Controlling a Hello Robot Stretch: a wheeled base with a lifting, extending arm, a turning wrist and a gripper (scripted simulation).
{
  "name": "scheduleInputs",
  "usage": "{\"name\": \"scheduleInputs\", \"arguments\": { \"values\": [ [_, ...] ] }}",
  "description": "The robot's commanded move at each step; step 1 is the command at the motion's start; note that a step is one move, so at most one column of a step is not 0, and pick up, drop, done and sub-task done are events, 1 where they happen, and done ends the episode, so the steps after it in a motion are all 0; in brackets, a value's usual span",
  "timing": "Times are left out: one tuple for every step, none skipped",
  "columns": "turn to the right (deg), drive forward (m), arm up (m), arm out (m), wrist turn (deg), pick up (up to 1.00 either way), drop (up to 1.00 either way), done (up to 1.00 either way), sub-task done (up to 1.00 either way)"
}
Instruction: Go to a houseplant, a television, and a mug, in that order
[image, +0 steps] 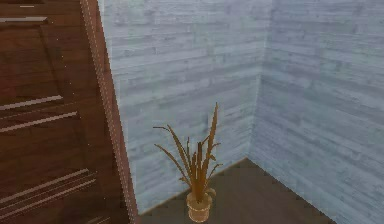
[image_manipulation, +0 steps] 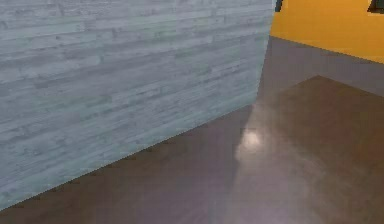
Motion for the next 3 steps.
{"name": "scheduleInputs", "arguments": {
  "values": [
    [0.0,0.0,0.0,0.0,0.0,0.0,0.0,0.0,1.0],
    [45.0,0.0,0.0,0.0,0.0,0.0,0.0,0.0,0.0],
    [45.0,0.0,0.0,0.0,0.0,0.0,0.0,0.0,0.0]
  ]
}}
